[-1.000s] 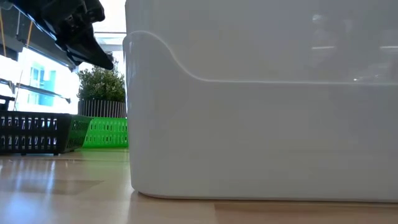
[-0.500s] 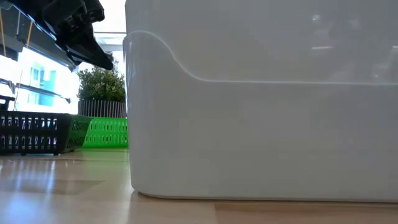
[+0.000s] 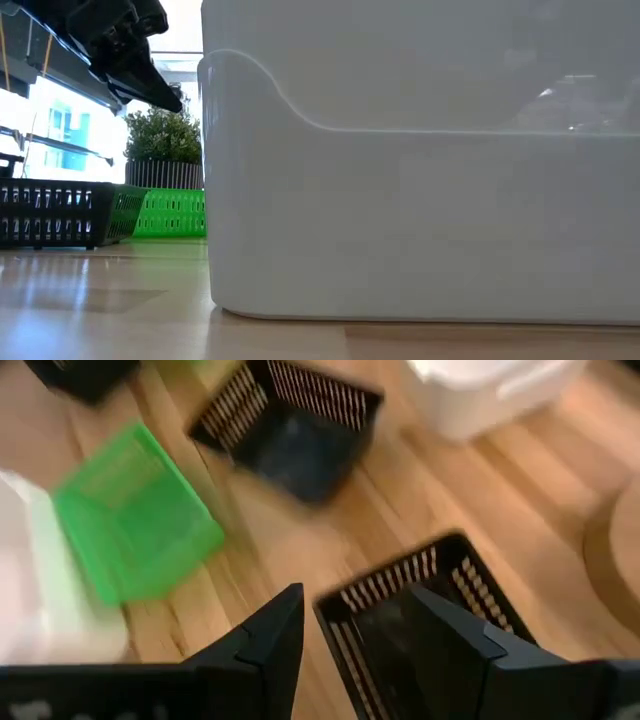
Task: Stack baskets by color
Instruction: Stack the top right black bin on the top left black bin, then stack the top green bin on the middle green bin
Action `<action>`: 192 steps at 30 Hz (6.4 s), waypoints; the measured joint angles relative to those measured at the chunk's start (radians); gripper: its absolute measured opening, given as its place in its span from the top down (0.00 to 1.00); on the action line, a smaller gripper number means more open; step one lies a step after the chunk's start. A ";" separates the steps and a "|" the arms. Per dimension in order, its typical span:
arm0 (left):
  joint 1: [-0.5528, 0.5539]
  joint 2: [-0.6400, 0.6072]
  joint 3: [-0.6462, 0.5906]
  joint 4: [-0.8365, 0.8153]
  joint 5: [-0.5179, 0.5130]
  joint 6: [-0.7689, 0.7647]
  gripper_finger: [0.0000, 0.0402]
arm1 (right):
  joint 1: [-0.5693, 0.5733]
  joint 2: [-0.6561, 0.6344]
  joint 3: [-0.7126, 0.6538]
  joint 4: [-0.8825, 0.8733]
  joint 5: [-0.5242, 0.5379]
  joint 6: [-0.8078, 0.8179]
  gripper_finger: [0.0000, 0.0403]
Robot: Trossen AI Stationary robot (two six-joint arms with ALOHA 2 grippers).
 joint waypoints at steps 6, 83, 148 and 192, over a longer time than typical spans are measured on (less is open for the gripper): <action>0.000 0.000 0.000 0.000 0.000 0.000 0.91 | 0.011 0.125 -0.002 -0.057 -0.024 -0.062 0.65; 0.000 0.000 0.001 0.000 -0.006 0.000 0.91 | 0.393 0.713 0.404 0.010 0.509 -0.195 1.00; 0.000 0.000 0.002 -0.001 0.002 -0.003 0.91 | 0.342 1.095 0.588 0.143 0.254 -0.784 1.00; 0.000 0.000 0.001 -0.035 -0.016 0.000 0.91 | 0.360 1.102 0.797 -0.131 0.334 -0.531 0.70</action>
